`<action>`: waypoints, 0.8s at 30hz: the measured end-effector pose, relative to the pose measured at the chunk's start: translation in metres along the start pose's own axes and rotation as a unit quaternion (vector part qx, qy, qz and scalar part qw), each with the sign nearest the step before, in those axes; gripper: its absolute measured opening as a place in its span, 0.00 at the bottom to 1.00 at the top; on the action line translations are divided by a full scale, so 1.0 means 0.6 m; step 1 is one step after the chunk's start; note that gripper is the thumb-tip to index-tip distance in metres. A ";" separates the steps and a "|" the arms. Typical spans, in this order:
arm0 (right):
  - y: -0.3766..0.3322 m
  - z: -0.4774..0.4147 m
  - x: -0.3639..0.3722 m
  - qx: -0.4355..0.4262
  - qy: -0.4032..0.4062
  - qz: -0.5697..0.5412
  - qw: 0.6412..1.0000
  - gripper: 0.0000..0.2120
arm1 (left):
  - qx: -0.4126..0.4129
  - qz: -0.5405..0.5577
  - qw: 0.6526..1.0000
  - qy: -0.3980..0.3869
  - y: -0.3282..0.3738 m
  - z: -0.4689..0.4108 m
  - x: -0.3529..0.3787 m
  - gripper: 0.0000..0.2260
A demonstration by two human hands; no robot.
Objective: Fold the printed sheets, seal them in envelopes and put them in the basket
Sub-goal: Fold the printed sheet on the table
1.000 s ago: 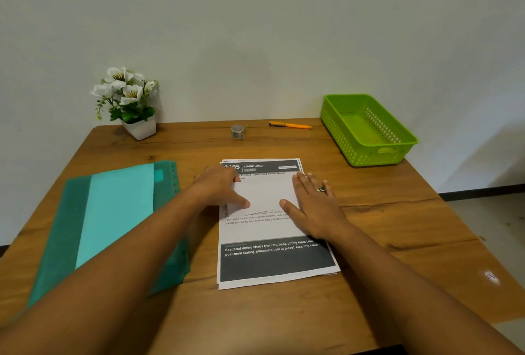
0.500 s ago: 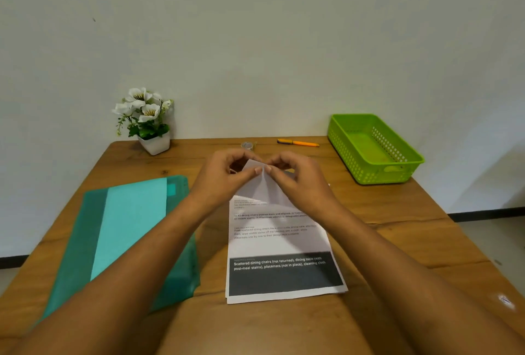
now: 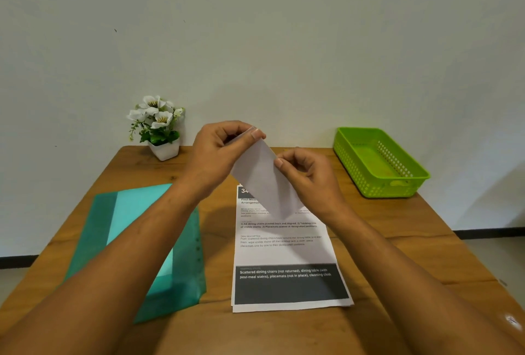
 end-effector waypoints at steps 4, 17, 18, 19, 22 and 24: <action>0.033 0.021 -0.020 0.024 -0.003 0.005 1.000 0.06 | -0.004 0.044 0.999 0.016 0.007 -0.005 -0.011 0.07; 0.044 0.017 -0.089 0.080 0.162 -0.095 0.979 0.01 | -0.120 0.018 0.987 0.101 -0.079 0.003 -0.045 0.09; 0.034 0.008 -0.094 0.072 0.172 -0.106 0.977 0.01 | -0.118 -0.044 0.986 0.112 -0.088 0.003 -0.046 0.11; 0.023 -0.002 -0.095 0.058 0.166 -0.104 0.979 0.01 | -0.106 -0.111 0.980 0.125 -0.093 0.003 -0.045 0.14; -0.012 -0.031 -0.086 -0.003 0.104 -0.030 0.994 0.03 | -0.018 -0.213 0.970 0.118 -0.072 0.000 -0.024 0.18; -0.031 -0.045 -0.071 -0.033 0.059 0.041 0.997 0.03 | 0.042 -0.225 0.971 0.068 -0.043 -0.003 0.001 0.18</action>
Point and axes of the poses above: each hand's wrist, its own z-axis away from the middle knuckle, its own x-axis out of the palm, y = z × x, the point moved 2 cm from there along -z, towards the middle knuckle, and after that the axes turned 9 degrees about -x, right-handed, at the moved point
